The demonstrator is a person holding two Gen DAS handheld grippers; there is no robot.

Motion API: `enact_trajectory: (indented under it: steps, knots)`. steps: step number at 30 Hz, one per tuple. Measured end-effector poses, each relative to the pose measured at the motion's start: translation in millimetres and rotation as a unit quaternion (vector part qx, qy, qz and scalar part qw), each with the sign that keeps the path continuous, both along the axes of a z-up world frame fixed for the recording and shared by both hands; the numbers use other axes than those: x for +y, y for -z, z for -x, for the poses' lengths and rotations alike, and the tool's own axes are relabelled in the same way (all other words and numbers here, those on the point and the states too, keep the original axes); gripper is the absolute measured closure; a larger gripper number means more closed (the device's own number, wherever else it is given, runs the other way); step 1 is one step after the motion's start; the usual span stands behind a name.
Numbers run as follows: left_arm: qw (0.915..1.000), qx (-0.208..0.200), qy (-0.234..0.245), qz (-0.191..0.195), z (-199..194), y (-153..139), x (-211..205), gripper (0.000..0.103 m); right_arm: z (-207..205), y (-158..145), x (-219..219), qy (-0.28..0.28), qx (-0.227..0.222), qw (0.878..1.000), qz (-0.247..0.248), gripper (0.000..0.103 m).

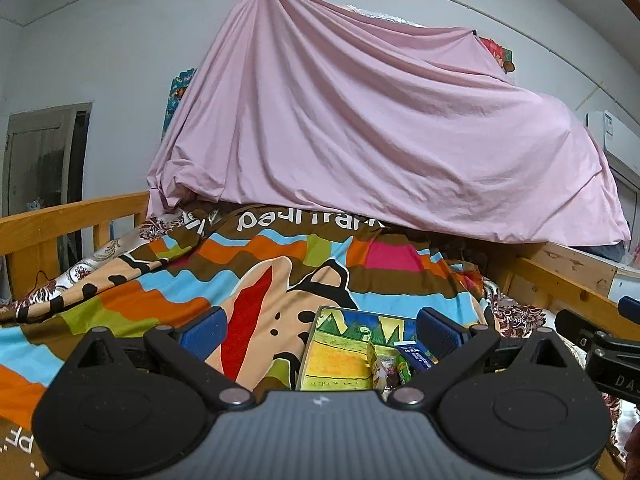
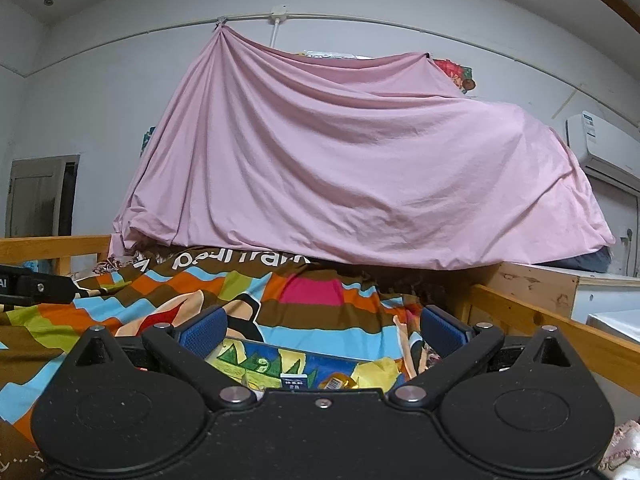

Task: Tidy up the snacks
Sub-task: 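Raise both tools away from the tray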

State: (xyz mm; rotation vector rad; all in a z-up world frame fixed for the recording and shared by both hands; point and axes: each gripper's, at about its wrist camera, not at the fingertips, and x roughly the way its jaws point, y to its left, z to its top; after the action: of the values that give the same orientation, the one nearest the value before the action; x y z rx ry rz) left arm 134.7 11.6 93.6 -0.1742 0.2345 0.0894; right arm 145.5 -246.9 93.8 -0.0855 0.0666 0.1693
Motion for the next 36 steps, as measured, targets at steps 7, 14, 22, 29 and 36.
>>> enact_trajectory:
  steps: [7, 14, 22, 29, 36]
  knots:
    - [1.0000, 0.003, -0.002, 0.008, 15.8, 11.5, -0.4, 0.000, 17.0, 12.0, -6.2, 0.010, 0.005, 1.000, 0.004, 0.001]
    - [0.9994, 0.018, -0.007, 0.028, 33.3, 29.3, 8.1, 0.000, 32.8, 25.6, -8.7, 0.005, 0.016, 1.000, -0.001, 0.001]
    - [0.9974, 0.039, -0.024, 0.056, 47.6, 41.9, 19.7, 0.000, 56.2, 43.3, -13.8, 0.006, 0.030, 0.999, -0.032, 0.001]
    - [0.9942, 0.060, -0.036, 0.082, 59.6, 50.2, 30.6, 0.000, 75.9, 47.1, -13.5, 0.003, 0.033, 0.999, -0.036, 0.001]
    - [0.9962, 0.063, -0.033, 0.050, 74.6, 52.7, 23.3, 0.000, 96.5, 52.7, -15.0, 0.002, 0.046, 0.998, -0.046, 0.001]
